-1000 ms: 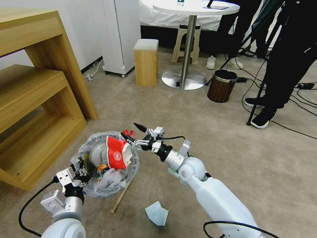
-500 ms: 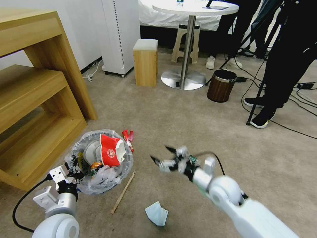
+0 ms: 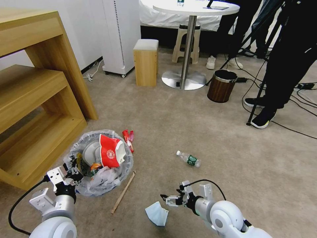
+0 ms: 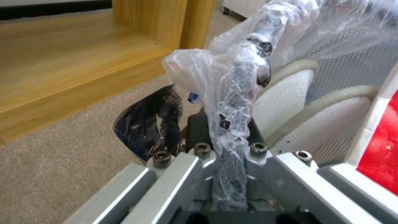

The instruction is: Pick up the trash bin and place the garbage on the floor into it.

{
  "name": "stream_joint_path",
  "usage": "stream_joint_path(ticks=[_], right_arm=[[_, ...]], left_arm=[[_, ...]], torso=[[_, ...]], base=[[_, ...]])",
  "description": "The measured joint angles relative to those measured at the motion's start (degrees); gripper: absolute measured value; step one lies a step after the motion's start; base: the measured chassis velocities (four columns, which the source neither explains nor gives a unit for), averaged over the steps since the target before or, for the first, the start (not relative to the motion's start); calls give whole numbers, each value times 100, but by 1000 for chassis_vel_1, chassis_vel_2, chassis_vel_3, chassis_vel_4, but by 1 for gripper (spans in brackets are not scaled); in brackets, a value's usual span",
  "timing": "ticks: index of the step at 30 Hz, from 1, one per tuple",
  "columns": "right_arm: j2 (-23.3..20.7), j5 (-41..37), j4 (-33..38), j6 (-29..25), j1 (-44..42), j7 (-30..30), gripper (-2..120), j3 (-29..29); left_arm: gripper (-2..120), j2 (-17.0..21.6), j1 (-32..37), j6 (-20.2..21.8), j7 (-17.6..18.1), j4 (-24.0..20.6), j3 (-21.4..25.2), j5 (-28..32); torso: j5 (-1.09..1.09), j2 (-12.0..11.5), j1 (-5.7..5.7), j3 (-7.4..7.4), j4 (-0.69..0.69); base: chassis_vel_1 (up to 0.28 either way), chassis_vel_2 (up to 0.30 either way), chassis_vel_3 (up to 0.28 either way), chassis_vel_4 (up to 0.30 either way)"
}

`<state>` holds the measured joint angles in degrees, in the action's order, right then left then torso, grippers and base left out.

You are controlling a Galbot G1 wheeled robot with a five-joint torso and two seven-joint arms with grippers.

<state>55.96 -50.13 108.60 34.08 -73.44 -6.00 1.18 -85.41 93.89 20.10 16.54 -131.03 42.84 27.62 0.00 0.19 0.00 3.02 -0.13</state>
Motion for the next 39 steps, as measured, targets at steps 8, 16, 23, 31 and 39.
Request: stream_joint_path(ticks=[8, 16, 23, 31, 39], right_arm=[[284, 98, -500, 28, 62, -51, 100, -38], [673, 285, -990, 9, 155, -6, 100, -123], [852, 309, -1204, -5, 250, 198, 100, -232], [1093, 360, -1429, 181, 333, 284, 89, -287], [1333, 696, -1808, 248, 325, 398, 58, -466]], left_arm=[[0, 77, -5, 113, -2, -16, 149, 8], [0, 112, -8, 218, 67, 239, 348, 197], [0, 107, 10, 223, 85, 273, 437, 196], [0, 32, 5, 196, 82, 217, 349, 101], [0, 0, 2, 187, 79, 110, 292, 81]], torso=[[0, 0, 0, 0, 0], [-1, 0, 0, 0, 0], [-1, 0, 0, 0, 0], [0, 0, 0, 0, 0], [0, 0, 0, 0, 0]], base=[[0, 0, 0, 0], [0, 0, 0, 0], [0, 0, 0, 0], [0, 0, 0, 0], [0, 0, 0, 0]])
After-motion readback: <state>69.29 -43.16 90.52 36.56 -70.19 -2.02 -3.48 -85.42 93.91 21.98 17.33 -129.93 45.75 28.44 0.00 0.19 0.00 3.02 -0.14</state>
